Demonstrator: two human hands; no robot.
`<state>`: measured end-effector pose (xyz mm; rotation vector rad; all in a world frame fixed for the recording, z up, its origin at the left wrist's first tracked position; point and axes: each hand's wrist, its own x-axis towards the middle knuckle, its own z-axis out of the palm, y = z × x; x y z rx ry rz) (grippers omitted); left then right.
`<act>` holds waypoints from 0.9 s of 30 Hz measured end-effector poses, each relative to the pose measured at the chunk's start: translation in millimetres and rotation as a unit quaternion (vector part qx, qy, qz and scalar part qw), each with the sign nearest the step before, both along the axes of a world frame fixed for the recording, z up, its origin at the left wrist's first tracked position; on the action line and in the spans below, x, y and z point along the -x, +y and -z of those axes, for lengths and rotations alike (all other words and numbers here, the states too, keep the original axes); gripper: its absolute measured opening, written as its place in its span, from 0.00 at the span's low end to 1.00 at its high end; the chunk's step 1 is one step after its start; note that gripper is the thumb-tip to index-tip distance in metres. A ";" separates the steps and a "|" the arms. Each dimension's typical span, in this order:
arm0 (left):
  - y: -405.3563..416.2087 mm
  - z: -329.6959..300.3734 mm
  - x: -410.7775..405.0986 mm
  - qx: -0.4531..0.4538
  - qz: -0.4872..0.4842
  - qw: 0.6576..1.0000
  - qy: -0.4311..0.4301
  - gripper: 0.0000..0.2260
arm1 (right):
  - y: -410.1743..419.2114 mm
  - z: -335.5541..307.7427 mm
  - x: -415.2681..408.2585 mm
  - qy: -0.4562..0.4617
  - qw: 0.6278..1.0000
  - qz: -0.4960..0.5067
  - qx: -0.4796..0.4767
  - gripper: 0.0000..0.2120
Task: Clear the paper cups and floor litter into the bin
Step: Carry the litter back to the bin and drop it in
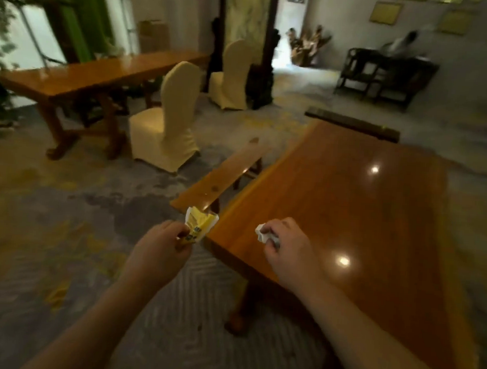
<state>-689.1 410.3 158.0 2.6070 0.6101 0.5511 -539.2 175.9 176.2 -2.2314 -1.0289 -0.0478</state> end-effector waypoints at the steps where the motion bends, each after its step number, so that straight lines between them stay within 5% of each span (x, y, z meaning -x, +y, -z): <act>1: -27.6 -6.6 -16.0 -0.006 0.020 1.000 -0.002 0.08 | -34.3 -5.6 -8.4 0.001 1.000 0.017 -0.002 0.14; 11: -349.9 -32.0 -158.7 -0.047 0.213 0.976 0.000 0.11 | -393.7 -29.8 -40.0 -0.016 0.972 0.234 0.006 0.11; 27: -660.6 -8.7 -294.4 -0.056 0.378 0.922 0.056 0.11 | -693.5 -0.3 -86.2 0.031 0.920 0.389 0.013 0.08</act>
